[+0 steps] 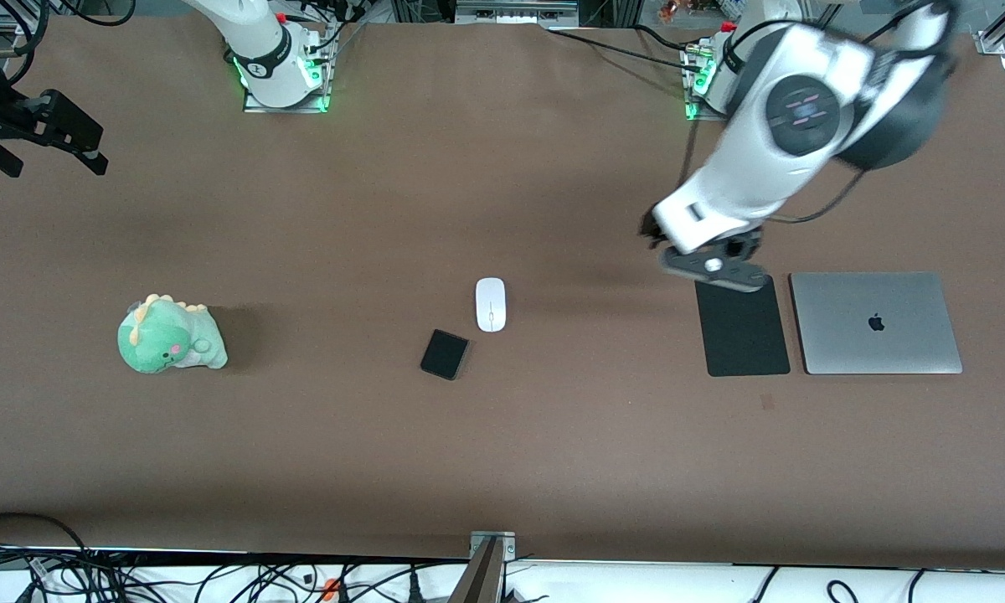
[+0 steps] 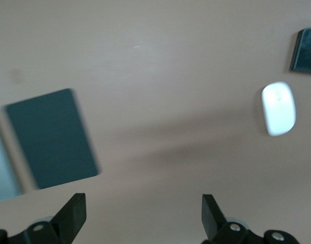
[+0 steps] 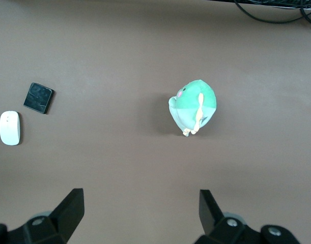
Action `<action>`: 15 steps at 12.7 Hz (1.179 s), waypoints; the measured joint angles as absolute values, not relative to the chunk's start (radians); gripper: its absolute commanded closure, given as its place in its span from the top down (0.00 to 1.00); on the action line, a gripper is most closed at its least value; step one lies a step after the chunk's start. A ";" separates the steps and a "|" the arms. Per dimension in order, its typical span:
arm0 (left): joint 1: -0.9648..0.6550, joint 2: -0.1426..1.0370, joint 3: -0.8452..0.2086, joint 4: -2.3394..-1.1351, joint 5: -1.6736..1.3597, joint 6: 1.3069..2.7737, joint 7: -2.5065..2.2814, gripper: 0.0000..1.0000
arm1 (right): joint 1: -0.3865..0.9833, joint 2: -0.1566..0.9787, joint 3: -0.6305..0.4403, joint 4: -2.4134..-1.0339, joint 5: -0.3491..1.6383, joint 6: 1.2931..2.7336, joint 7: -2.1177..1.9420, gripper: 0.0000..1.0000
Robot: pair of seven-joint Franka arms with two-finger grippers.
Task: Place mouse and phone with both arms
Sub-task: 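Lower the left gripper onto the white mouse and grasp it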
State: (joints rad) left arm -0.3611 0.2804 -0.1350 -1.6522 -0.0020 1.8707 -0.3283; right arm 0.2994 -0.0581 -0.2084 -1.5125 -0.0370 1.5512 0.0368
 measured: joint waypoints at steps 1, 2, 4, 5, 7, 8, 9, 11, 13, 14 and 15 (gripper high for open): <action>-0.403 0.332 -0.135 -1.641 -0.002 1.940 -0.415 1.00 | 0.300 -0.058 -0.208 -1.512 -0.037 1.551 0.037 1.00; -0.439 0.382 -0.135 -1.631 -0.002 2.017 -0.488 1.00 | 0.300 -0.058 -0.208 -1.512 -0.037 1.551 0.037 1.00; -0.519 0.492 -0.135 -1.622 -0.002 2.202 -0.606 1.00 | 0.300 -0.058 -0.208 -1.512 -0.037 1.551 0.037 1.00; -0.567 0.555 -0.133 -1.620 -0.001 2.298 -0.674 1.00 | 0.300 -0.058 -0.208 -1.512 -0.037 1.551 0.037 1.00; -0.644 0.674 -0.124 -1.610 0.036 2.443 -0.782 1.00 | 0.299 -0.058 -0.208 -1.512 -0.037 1.551 0.037 1.00; -0.659 0.718 -0.120 -1.600 0.071 2.468 -0.807 1.00 | 0.299 -0.058 -0.208 -1.512 -0.037 1.551 0.037 1.00; -0.663 0.751 -0.117 -1.586 0.094 2.479 -0.824 1.00 | 0.300 -0.058 -0.208 -1.512 -0.037 1.551 0.037 1.00; -0.669 0.794 -0.115 -1.537 0.118 2.490 -0.847 1.00 | 0.300 -0.058 -0.208 -1.512 -0.037 1.551 0.036 1.00; -0.684 0.835 -0.108 -1.481 0.143 2.490 -0.859 1.00 | 0.300 -0.058 -0.208 -1.512 -0.038 1.551 0.036 1.00; -0.698 0.855 -0.097 -1.455 0.160 2.490 -0.870 1.00 | 0.300 -0.058 -0.208 -1.512 -0.038 1.551 0.036 1.00; -0.715 0.874 -0.084 -1.436 0.166 2.490 -0.881 1.00 | 0.300 -0.058 -0.208 -1.512 -0.038 1.551 0.036 1.00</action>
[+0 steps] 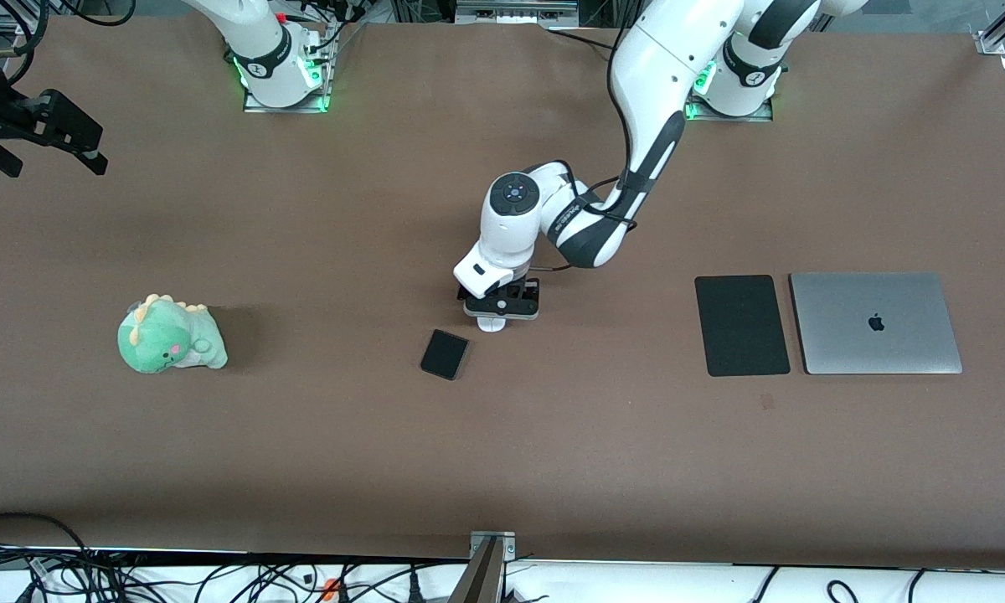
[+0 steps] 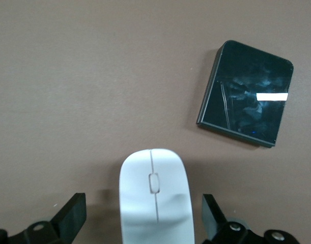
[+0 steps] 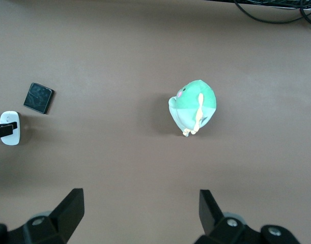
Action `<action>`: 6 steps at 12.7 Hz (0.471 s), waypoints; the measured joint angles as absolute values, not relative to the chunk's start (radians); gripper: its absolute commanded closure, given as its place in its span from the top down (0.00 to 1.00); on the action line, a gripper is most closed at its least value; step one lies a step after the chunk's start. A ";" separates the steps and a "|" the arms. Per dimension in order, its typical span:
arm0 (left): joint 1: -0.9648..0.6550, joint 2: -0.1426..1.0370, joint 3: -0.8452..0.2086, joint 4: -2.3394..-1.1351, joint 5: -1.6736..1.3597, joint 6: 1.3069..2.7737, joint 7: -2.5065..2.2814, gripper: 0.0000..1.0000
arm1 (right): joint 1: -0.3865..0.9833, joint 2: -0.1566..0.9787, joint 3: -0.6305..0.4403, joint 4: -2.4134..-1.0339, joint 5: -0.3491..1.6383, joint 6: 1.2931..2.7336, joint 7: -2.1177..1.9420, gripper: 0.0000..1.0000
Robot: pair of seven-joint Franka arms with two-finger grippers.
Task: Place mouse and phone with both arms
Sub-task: 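Lower the left gripper onto the white mouse and grasp it, then carry the mouse to the mousepad while the right gripper reaches the phone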
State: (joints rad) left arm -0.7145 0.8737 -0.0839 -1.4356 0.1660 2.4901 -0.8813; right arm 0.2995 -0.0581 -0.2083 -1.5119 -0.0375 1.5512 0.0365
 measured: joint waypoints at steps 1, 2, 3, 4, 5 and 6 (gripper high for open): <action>-0.735 0.889 -0.069 -1.420 0.168 2.490 -0.890 1.00 | 0.300 -0.058 -0.208 -1.512 -0.038 1.551 0.036 1.00; -0.756 0.902 -0.054 -1.409 0.169 2.490 -0.898 1.00 | 0.300 -0.058 -0.208 -1.512 -0.038 1.551 0.036 1.00; -0.775 0.912 -0.039 -1.403 0.169 2.490 -0.901 1.00 | 0.300 -0.058 -0.208 -1.512 -0.038 1.551 0.036 1.00; -0.792 0.921 -0.027 -1.401 0.170 2.490 -0.904 1.00 | 0.300 -0.058 -0.208 -1.512 -0.038 1.551 0.037 1.00; -0.804 0.926 -0.017 -1.399 0.170 2.490 -0.906 0.80 | 0.300 -0.058 -0.208 -1.512 -0.038 1.551 0.037 1.00; -0.812 0.929 -0.009 -1.395 0.172 2.490 -0.910 0.62 | 0.300 -0.058 -0.208 -1.512 -0.038 1.551 0.037 1.00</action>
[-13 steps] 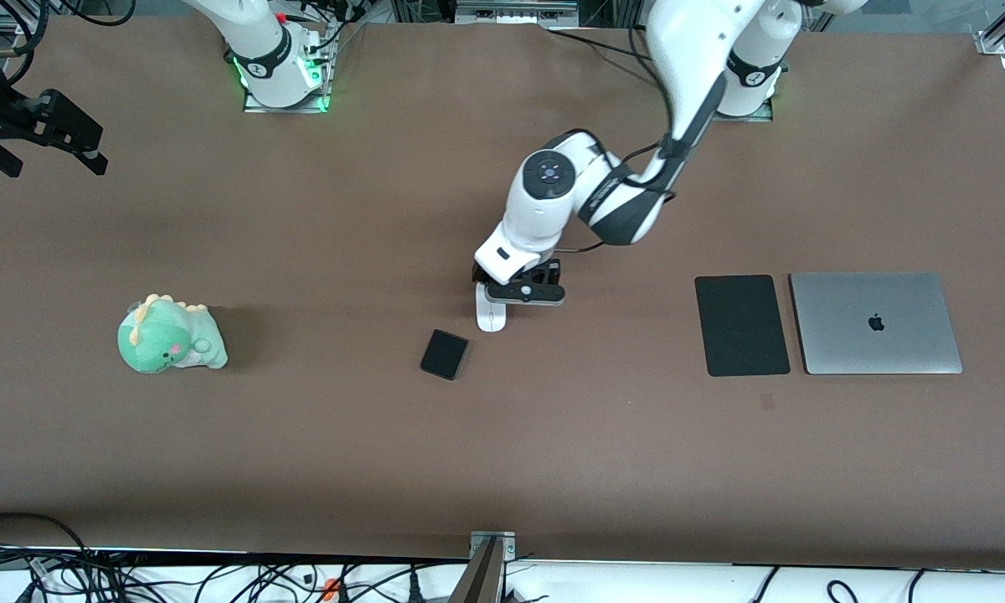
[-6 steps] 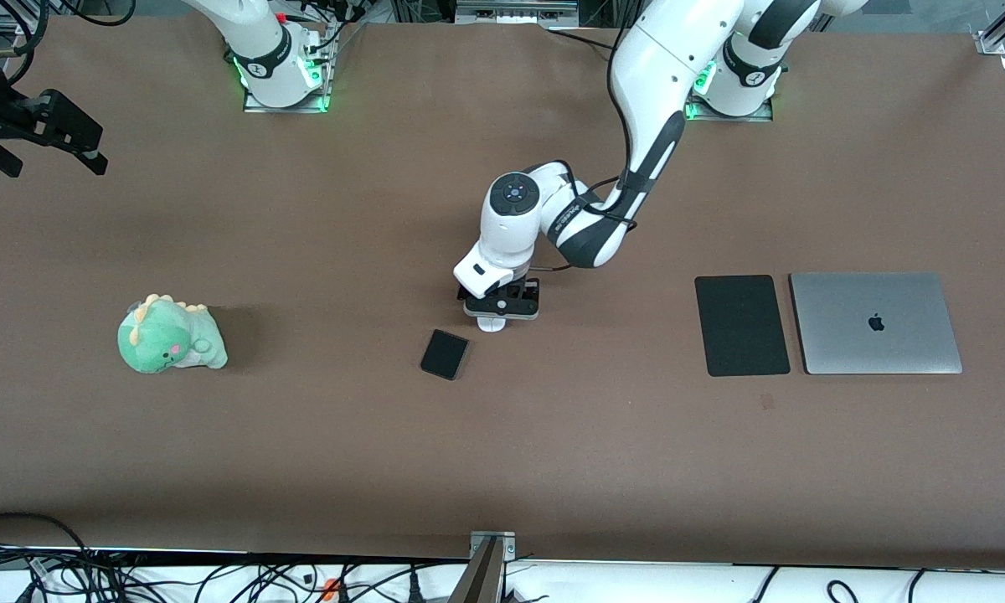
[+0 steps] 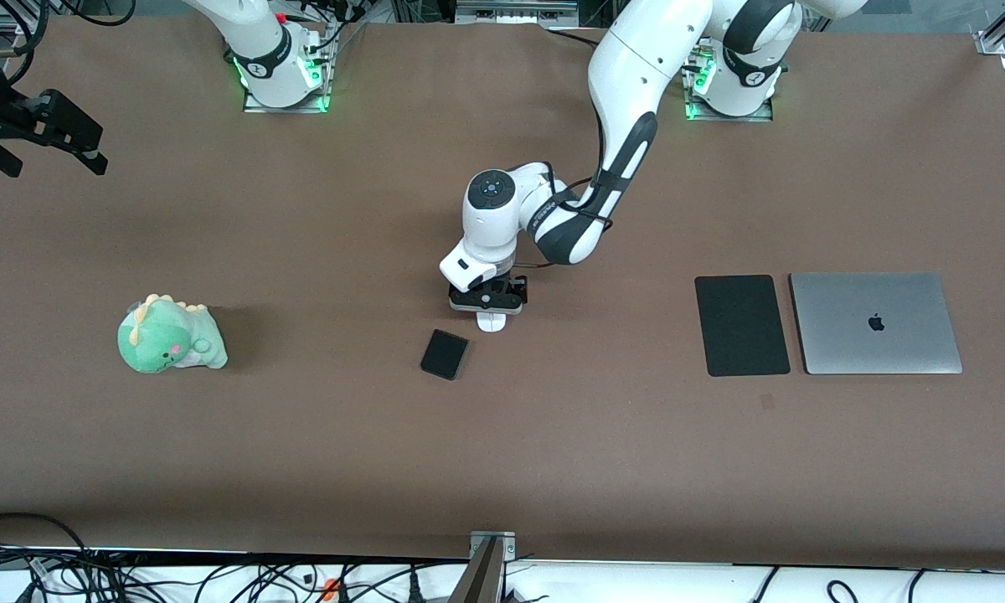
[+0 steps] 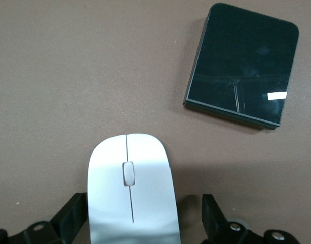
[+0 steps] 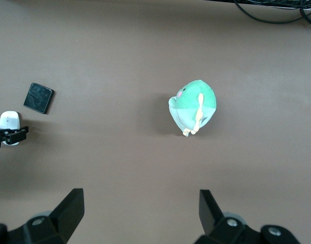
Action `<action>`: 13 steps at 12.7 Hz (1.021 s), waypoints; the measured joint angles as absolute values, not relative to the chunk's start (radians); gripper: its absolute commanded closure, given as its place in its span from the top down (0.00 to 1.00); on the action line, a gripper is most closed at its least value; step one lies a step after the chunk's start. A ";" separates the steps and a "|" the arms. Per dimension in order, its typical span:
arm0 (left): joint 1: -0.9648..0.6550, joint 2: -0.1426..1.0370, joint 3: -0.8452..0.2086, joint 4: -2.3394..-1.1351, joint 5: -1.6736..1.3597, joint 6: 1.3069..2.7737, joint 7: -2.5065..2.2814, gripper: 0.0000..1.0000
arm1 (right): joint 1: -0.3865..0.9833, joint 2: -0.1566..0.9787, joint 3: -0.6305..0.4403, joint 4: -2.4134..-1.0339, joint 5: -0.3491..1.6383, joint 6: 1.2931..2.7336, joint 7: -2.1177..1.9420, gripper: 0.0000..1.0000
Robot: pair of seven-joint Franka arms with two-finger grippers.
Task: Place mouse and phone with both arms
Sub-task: 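Carry the mouse to the mousepad while the right gripper reaches the phone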
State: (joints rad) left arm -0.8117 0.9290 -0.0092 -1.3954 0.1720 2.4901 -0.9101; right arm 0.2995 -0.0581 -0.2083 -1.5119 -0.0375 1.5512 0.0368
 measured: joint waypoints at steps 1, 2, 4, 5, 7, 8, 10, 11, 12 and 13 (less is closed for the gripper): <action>-0.814 0.929 -0.004 -1.392 0.173 2.490 -0.912 0.49 | 0.300 -0.058 -0.208 -1.512 -0.038 1.551 0.037 1.00; -0.814 0.929 0.000 -1.386 0.173 2.490 -0.913 0.47 | 0.299 -0.058 -0.208 -1.512 -0.038 1.551 0.037 1.00; -0.811 0.927 0.012 -1.373 0.173 2.487 -0.915 0.45 | 0.299 -0.058 -0.208 -1.512 -0.038 1.549 0.037 1.00; -0.799 0.920 0.020 -1.362 0.173 2.468 -0.915 0.45 | 0.299 -0.058 -0.208 -1.512 -0.038 1.548 0.037 1.00; -0.746 0.877 0.020 -1.339 0.173 2.370 -0.897 0.45 | 0.299 -0.058 -0.211 -1.512 -0.038 1.545 0.031 1.00; -0.717 0.843 0.020 -1.332 0.173 2.307 -0.870 0.45 | 0.299 -0.059 -0.217 -1.512 -0.038 1.541 0.023 1.00; -0.649 0.761 0.022 -1.328 0.173 2.162 -0.798 0.46 | 0.299 -0.058 -0.223 -1.511 -0.037 1.528 0.018 1.00; -0.607 0.724 0.023 -1.330 0.173 2.102 -0.741 0.47 | 0.301 -0.055 -0.222 -1.512 -0.037 1.521 0.015 1.00; -0.555 0.697 0.024 -1.333 0.173 2.057 -0.676 0.47 | 0.303 -0.048 -0.219 -1.516 -0.037 1.514 0.012 1.00; -0.499 0.685 0.023 -1.338 0.168 2.040 -0.618 0.47 | 0.306 -0.036 -0.216 -1.525 -0.037 1.502 0.009 1.00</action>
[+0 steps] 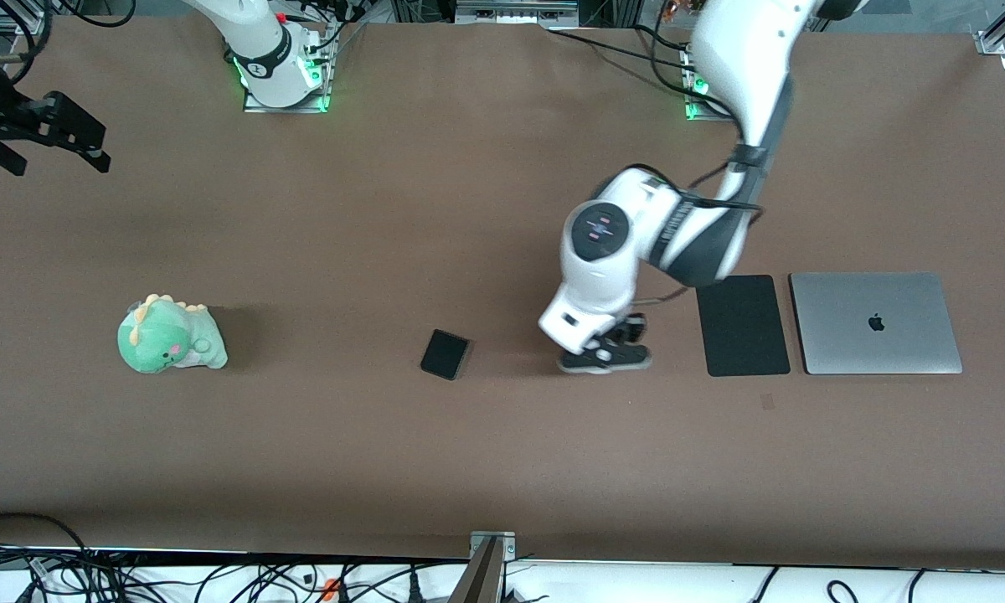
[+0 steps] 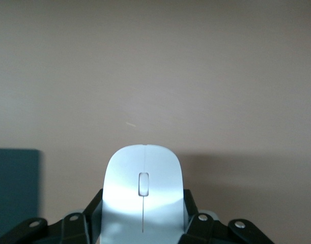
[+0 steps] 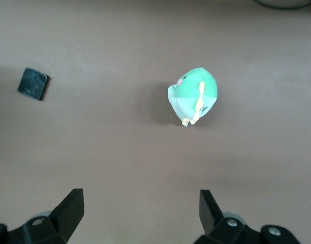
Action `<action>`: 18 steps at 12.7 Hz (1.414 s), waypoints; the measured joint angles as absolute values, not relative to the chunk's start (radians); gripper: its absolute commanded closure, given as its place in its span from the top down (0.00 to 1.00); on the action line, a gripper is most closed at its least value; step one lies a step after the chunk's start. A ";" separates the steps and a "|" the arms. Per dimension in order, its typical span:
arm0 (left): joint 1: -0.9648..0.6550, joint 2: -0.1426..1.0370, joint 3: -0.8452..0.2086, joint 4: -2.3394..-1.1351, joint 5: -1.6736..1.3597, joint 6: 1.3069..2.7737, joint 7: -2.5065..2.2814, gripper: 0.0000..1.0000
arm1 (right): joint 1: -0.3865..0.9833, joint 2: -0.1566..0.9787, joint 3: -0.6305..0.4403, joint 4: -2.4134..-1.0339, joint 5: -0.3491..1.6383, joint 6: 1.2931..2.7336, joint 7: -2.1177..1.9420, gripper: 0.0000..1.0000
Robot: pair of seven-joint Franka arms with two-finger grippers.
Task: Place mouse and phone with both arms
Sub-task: 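Carry the mouse to the mousepad while the right gripper reaches the phone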
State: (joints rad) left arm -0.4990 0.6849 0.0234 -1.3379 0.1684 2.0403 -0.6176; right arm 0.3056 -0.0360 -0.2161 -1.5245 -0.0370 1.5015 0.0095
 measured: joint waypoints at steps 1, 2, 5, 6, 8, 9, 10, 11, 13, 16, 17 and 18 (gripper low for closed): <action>-0.441 0.683 0.023 -1.345 0.152 2.037 -0.558 0.47 | 0.311 -0.019 -0.213 -1.533 -0.037 1.486 0.003 1.00; -0.384 0.684 0.022 -1.362 0.138 2.036 -0.497 0.46 | 0.319 0.002 -0.212 -1.538 -0.037 1.479 -0.010 1.00; -0.250 0.684 0.016 -1.461 0.127 2.039 -0.323 0.44 | 0.363 0.064 -0.209 -1.538 -0.017 1.490 -0.003 1.00; -0.199 0.683 0.002 -1.493 0.118 2.049 -0.266 0.44 | 0.394 0.087 -0.209 -1.539 -0.006 1.517 0.052 1.00; -0.096 0.662 -0.042 -1.574 0.111 2.092 -0.192 0.45 | 0.475 0.154 -0.205 -1.543 0.012 1.597 0.203 1.00; -0.052 0.638 -0.058 -1.636 0.111 2.132 -0.152 0.45 | 0.522 0.202 -0.203 -1.544 0.023 1.655 0.288 1.00; -0.017 0.609 -0.071 -1.713 0.110 2.205 -0.119 0.47 | 0.559 0.253 -0.201 -1.545 0.038 1.719 0.367 1.00; 0.008 0.580 -0.080 -1.801 0.110 2.305 -0.095 0.47 | 0.590 0.307 -0.201 -1.544 0.060 1.790 0.441 1.00; 0.028 0.551 -0.084 -1.944 0.110 2.481 -0.068 0.52 | 0.632 0.417 -0.200 -1.527 0.109 1.902 0.572 1.00; 0.034 0.547 -0.084 -2.011 0.110 2.551 -0.059 1.00 | 0.664 0.560 -0.200 -1.482 0.126 2.007 0.728 1.00; 0.035 0.547 -0.085 -2.013 0.110 2.552 -0.058 1.00 | 0.672 0.604 -0.198 -1.469 0.128 2.051 0.770 1.00; 0.035 0.546 -0.085 -2.012 0.110 2.552 -0.057 1.00 | 0.677 0.647 -0.188 -1.460 0.130 2.106 0.807 1.00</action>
